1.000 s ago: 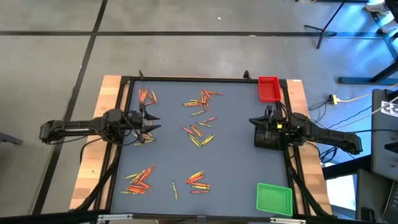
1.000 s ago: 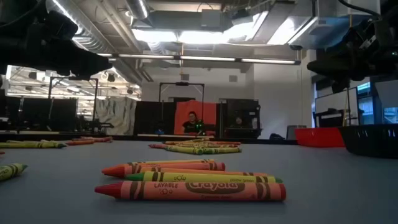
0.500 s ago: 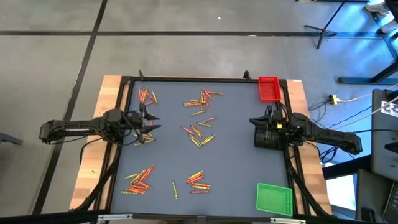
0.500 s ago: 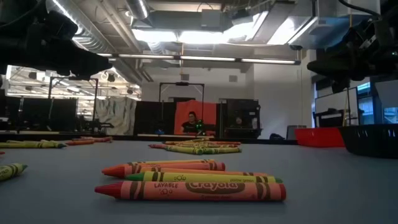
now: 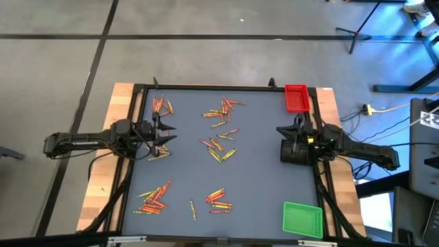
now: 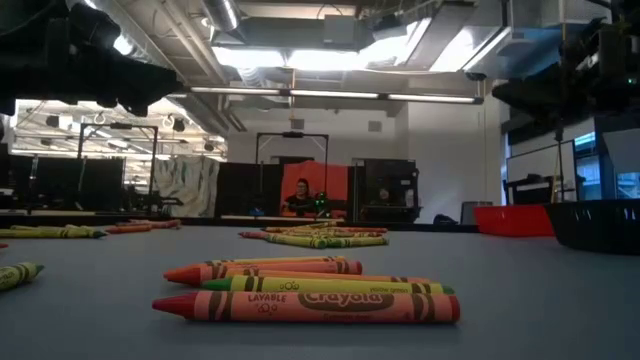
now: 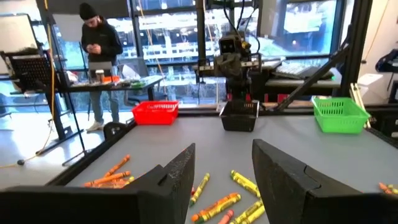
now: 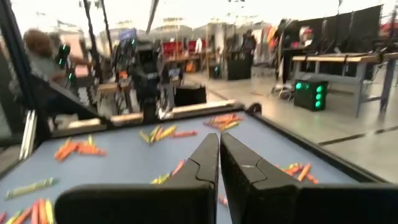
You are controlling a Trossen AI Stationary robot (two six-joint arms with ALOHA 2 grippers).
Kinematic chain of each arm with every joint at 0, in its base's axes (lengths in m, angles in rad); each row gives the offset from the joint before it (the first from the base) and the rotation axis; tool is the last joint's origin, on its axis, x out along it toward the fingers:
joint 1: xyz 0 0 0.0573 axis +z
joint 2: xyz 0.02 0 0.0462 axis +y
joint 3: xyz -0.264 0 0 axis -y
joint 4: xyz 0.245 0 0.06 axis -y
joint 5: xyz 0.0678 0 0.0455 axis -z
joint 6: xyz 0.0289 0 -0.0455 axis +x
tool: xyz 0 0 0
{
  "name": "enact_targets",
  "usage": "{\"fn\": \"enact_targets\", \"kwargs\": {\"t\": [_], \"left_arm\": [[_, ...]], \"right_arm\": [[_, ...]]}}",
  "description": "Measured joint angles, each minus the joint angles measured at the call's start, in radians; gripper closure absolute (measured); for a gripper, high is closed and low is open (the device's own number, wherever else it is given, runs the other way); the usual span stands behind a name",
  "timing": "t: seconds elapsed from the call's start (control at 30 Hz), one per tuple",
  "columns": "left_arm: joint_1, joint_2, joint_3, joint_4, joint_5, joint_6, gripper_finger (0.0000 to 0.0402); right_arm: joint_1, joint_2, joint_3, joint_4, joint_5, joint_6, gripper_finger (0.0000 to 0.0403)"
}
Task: Sort crayons
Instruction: Put the orange crayon into the red basket
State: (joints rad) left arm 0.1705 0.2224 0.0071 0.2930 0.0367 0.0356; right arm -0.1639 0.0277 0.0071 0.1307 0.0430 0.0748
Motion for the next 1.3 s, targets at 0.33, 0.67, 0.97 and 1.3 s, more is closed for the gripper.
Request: {"fn": "enact_targets", "kwargs": {"t": [0.33, 0.67, 0.97, 1.3], "left_arm": [[0.000, 0.000, 0.000, 0.039, -0.056, -0.002, 0.0257], [0.044, 0.019, 0.000, 0.081, -0.183, 0.038, 0.0257], [0.137, 0.131, 0.000, 0.208, -0.173, 0.072, 0.0257], [0.234, 0.247, 0.000, 0.379, -0.074, 0.088, 0.0257]], "right_arm": [[-0.001, 0.045, 0.000, 0.046, 0.191, -0.037, 0.0386], [-0.017, 0.330, 0.036, 0.203, 0.264, -0.133, 0.0386], [-0.196, 0.740, 0.261, 0.157, 0.166, -0.165, 0.0386], [-0.462, 1.214, 0.616, 0.022, -0.117, -0.266, 0.0386]]}}
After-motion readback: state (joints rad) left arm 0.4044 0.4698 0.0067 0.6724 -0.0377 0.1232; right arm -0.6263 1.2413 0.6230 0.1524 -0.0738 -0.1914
